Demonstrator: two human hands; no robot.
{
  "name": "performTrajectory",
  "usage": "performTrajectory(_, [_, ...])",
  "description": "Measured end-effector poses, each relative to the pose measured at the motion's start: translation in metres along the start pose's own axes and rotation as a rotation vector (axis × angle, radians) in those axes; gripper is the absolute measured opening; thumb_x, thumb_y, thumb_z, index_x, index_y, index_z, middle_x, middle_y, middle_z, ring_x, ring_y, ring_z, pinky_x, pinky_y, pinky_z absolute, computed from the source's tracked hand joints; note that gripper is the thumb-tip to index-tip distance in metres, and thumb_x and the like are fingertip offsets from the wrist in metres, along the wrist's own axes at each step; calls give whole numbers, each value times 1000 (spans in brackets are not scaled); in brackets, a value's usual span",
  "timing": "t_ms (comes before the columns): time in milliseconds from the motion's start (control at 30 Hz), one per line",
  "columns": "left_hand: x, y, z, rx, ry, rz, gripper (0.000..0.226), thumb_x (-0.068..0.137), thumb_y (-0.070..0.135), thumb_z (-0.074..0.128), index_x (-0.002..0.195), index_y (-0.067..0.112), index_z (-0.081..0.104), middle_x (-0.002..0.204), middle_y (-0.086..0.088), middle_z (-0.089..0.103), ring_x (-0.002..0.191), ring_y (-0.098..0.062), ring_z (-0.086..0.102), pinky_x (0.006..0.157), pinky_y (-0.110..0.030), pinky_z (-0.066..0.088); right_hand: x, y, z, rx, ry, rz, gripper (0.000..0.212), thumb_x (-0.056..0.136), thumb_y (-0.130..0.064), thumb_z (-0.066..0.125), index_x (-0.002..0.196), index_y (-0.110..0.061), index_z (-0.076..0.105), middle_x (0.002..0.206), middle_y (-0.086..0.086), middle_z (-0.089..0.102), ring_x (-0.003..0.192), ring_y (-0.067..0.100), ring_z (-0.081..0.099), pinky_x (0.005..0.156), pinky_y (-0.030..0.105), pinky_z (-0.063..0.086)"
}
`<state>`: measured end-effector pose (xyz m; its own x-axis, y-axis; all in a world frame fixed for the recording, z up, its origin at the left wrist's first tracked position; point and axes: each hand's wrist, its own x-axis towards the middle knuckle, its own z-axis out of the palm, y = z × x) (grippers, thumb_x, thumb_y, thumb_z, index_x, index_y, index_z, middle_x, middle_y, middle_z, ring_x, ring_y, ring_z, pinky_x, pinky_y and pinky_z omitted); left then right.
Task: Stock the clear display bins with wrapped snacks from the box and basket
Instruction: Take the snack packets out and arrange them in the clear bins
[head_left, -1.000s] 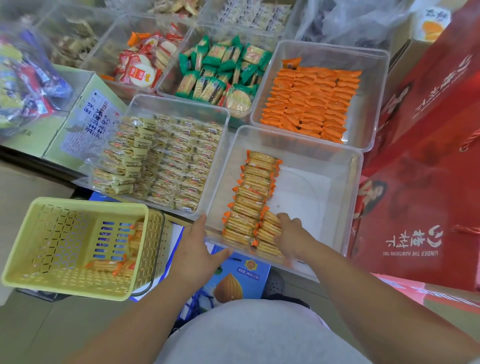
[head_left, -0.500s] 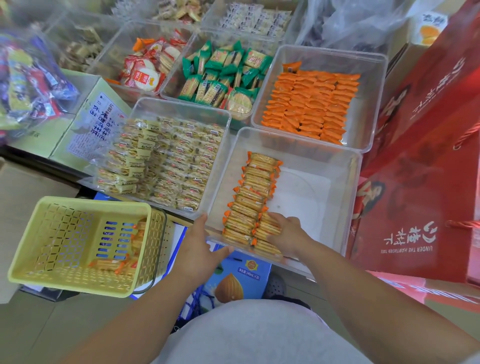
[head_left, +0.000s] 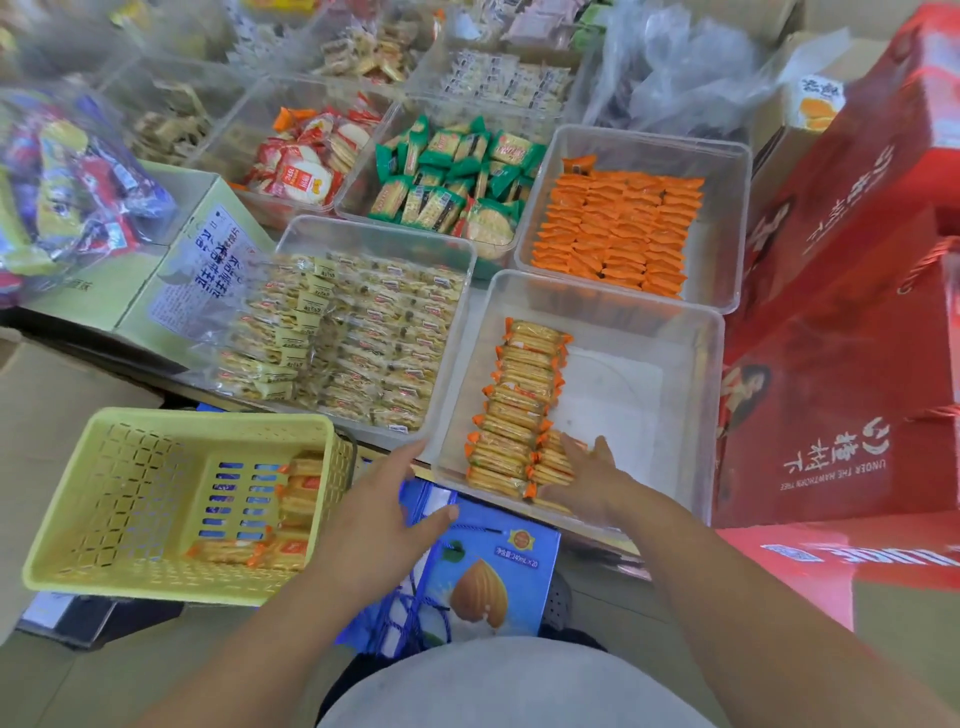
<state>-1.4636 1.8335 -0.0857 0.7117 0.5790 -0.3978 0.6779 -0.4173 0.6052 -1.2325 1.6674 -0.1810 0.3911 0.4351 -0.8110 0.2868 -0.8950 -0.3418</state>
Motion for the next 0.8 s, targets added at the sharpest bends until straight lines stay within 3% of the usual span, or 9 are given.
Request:
performTrajectory(133, [-11,-31,-52,-36,80,144,45,85,50,76,122,60,52,112,33,54,87,-3,61,65,-15,44,-17,-7,5,7,165,56,88,92,-65,55,160,-38,7,169,8,-3,153,32,21,119,42,26])
performTrajectory(200, [-10,-57,-81,-39,148,174,21,87,40,79,100,47,63,98,26,60,75,-7,61,58,-22,48,-30,-17,8,-23,293,78,80,93,-63,54,159,-33,19,167,10,19,150,32,26,118,42,29])
performTrajectory(267, [-2,-92,-109,-34,191,137,15,87,32,79,84,36,65,82,15,64,68,-8,60,61,-32,51,-46,-34,16,-64,434,89,73,93,-60,56,154,-28,34,158,11,38,143,34,38,114,44,36])
performTrajectory(333, [12,-128,-134,-14,136,33,18,88,30,80,86,37,64,87,13,66,71,-7,58,66,-31,48,-65,-59,31,-92,595,62,63,90,-55,62,144,-26,49,147,8,51,136,33,43,109,47,41])
performTrajectory(433, [37,-177,-160,213,-141,-99,35,91,40,76,122,31,63,116,2,66,88,-14,61,74,-29,45,-90,-111,67,-85,789,-61,55,88,-47,70,136,-24,59,143,8,53,136,34,40,109,49,38])
performTrajectory(533, [54,-204,-165,382,-419,-97,68,91,50,73,148,23,49,139,-6,60,103,-20,63,79,-27,53,-108,-171,111,41,690,-235,51,91,-44,68,138,-27,58,148,4,47,138,28,39,113,42,34])
performTrajectory(633, [67,-214,-154,476,-603,-70,74,95,58,63,155,20,43,154,-5,50,126,-25,59,100,-31,51,-112,-221,148,140,468,-321,58,95,-49,62,148,-37,42,158,-5,28,144,16,33,115,32,32])
performTrajectory(700, [74,-220,-143,529,-675,-53,76,96,62,58,155,17,43,159,-6,45,138,-27,50,110,-36,44,-110,-241,166,136,381,-314,65,98,-47,58,155,-38,28,160,-3,19,136,20,43,111,32,34])
performTrajectory(800, [76,-225,-130,505,-764,-72,77,89,69,58,147,20,52,152,-5,52,126,-25,55,98,-37,46,-110,-253,183,144,269,-240,67,102,-46,50,158,-43,13,154,1,20,111,19,55,94,27,36])
